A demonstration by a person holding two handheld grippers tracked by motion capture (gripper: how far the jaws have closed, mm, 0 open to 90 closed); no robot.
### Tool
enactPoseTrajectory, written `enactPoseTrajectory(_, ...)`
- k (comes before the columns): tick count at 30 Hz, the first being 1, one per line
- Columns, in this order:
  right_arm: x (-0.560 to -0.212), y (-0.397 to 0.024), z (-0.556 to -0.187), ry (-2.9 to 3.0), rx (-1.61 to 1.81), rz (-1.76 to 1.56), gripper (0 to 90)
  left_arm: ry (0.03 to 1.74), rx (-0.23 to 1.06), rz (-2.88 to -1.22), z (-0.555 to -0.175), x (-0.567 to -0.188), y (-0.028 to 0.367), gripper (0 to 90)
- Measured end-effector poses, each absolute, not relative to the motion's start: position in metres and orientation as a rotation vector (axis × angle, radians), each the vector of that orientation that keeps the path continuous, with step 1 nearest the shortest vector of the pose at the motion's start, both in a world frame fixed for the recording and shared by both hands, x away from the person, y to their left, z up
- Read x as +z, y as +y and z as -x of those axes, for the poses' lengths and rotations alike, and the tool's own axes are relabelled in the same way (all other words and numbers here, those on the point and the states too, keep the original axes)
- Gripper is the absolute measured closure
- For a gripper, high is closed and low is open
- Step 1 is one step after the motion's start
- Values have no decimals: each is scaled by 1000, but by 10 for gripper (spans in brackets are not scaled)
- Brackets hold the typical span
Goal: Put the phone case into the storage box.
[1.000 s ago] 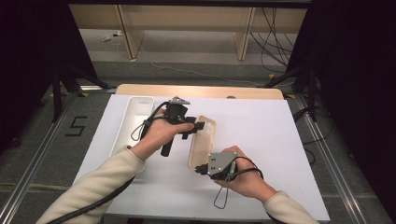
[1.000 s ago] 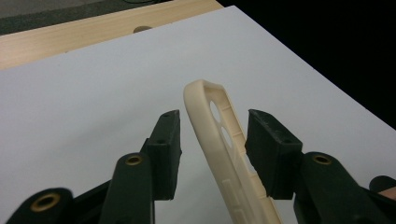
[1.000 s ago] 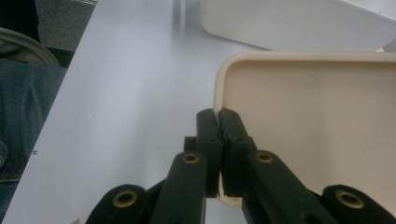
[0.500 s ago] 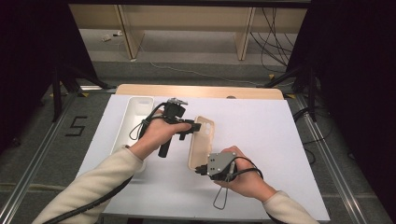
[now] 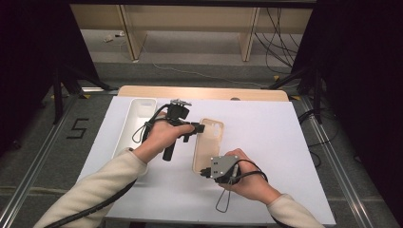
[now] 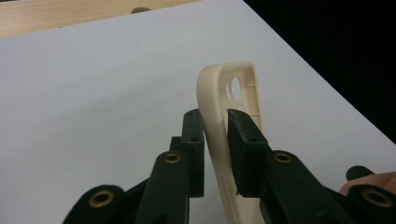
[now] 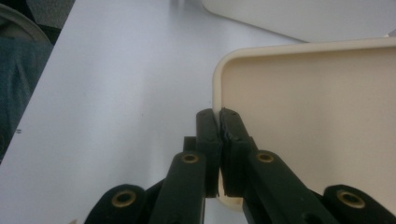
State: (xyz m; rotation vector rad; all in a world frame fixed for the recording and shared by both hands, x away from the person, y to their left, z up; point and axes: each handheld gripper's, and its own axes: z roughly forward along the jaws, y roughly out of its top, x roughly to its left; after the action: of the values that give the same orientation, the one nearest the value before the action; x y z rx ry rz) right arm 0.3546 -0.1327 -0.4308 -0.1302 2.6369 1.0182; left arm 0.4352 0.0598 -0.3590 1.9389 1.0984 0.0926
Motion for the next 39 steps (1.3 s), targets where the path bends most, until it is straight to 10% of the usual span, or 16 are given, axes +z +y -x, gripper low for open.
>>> enactPoseTrajectory(14,-436,-135,-358,2624,982,60,857,1048,122,-1919,-429,-355,57,832)
enactPoseTrajectory(30,-424,-154,-364,2483,1237,-255,428,953,354,-1834,-430,-353,79,833)
enactPoseTrajectory(39,-429,-169,-369,2464,1260,-398,360,943,437,-1797,-426,-352,91,833)
